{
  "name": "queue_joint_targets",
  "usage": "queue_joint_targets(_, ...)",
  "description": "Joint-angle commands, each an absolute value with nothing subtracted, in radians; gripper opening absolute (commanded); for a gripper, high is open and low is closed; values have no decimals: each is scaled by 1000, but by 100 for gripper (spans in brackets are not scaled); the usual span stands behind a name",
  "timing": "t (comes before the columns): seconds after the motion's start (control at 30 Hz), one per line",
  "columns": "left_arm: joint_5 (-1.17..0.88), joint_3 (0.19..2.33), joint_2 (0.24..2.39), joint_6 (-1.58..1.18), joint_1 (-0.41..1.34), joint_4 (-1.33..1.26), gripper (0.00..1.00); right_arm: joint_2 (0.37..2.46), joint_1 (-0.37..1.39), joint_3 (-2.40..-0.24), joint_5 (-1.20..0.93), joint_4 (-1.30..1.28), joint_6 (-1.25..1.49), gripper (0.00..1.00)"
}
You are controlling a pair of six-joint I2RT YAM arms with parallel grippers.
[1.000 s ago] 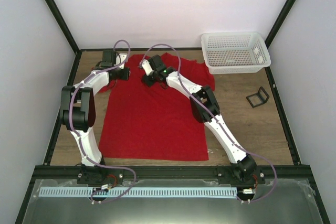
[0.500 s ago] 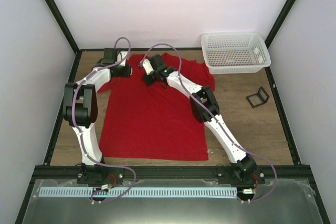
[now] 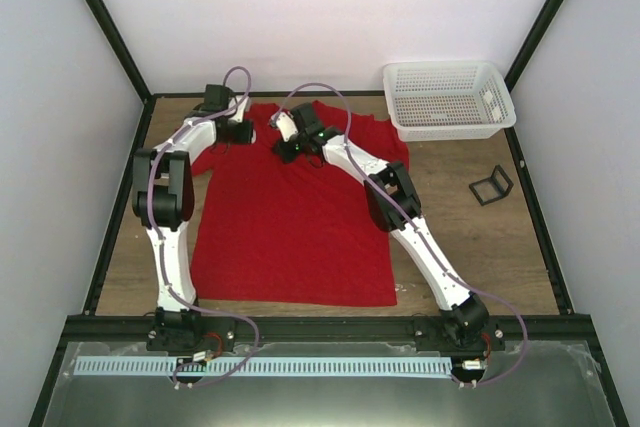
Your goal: Pin the brooch onto the clothing
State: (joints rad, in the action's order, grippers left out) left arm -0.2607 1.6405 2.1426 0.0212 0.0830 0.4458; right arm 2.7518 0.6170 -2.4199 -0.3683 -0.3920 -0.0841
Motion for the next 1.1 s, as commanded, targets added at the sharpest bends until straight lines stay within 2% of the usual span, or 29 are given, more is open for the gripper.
queue_joint_targets(0.0, -272, 1731, 2208, -17, 77, 589, 0, 2695, 611, -2399, -402, -368, -105, 1)
queue_joint_targets(0.3, -265, 1769, 2211, -59, 83, 723, 0, 2699, 601, -2394, -421, -348, -116, 1)
queue_joint_targets(0.5, -182, 1837, 2261, -52, 130, 771, 0, 2706, 596, -2387, -452, -329, -133, 1)
queue_joint_targets(0.77, 1, 1889, 2294, -32, 190, 778, 0, 2709, 591, -2387, -473, -316, -125, 1)
queue_joint_targets(1.07, 20, 1875, 2305, -15, 222, 747, 0, 2715, 589, -2387, -501, -292, -94, 1)
